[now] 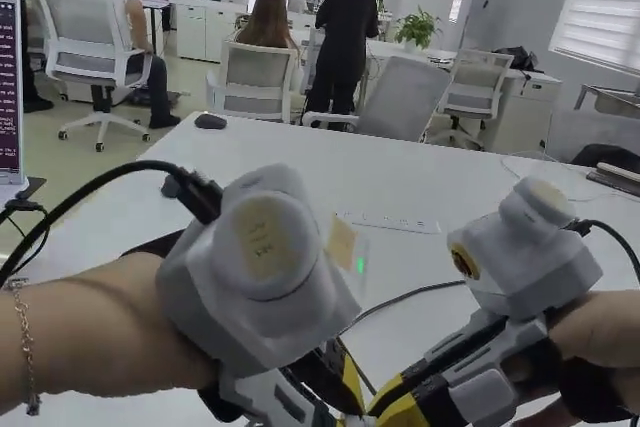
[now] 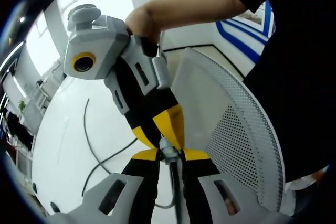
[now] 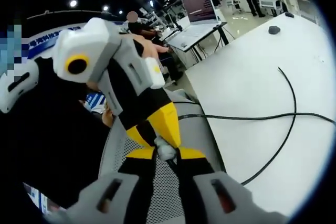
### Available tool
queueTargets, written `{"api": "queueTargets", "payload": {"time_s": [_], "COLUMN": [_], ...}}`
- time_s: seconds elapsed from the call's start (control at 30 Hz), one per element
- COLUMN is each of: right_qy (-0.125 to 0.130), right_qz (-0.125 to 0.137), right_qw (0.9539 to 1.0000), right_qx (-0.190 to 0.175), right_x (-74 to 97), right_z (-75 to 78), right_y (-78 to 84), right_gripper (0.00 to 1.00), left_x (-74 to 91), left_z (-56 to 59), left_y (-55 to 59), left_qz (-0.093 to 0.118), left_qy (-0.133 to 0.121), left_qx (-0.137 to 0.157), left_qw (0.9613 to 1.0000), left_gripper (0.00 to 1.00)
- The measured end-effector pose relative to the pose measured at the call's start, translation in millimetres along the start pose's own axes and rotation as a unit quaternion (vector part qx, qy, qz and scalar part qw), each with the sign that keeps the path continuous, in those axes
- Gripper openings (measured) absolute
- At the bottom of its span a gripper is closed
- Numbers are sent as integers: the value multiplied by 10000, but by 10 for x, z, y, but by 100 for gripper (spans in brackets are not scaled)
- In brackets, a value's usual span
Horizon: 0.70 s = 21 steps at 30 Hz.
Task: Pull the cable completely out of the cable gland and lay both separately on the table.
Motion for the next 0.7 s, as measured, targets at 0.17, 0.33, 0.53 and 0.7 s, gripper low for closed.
{"api": "queueTargets", "payload": {"time_s": [0.17, 0.33, 0.53, 0.7], "right_qy": [24, 11, 53, 314], "right_qz": [-110, -319, -558, -699], "right_qw": [9999, 9993, 9974, 9940], "right_qx": [-30, 196, 447, 779], "right_x": [49, 175, 261, 208], "right_z": [66, 77, 118, 178], "right_y": [100, 176, 236, 306], "right_gripper": [14, 14, 13, 12], "left_x": [-119, -189, -272, -361], "left_z": [-59, -98, -142, -151], "left_y": [-26, -141, -229, -163], "left_qz": [84, 187, 249, 171], "left_qy": [142, 281, 349, 259], "left_qx": [166, 314, 639, 965], "left_qw": [9997, 9989, 9970, 9948], "left_gripper": [17, 17, 17, 17]}}
Point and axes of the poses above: the centre of the closed fingertips' face, and the gripper's own axes: x roughly backward along the fingers, z roughly to its right, y roughly out of its underside, the point moved 1 cm from there along x, roughly backward along the fingers, and after that the axes turned 10 degrees about y, right-handed, at the moved point
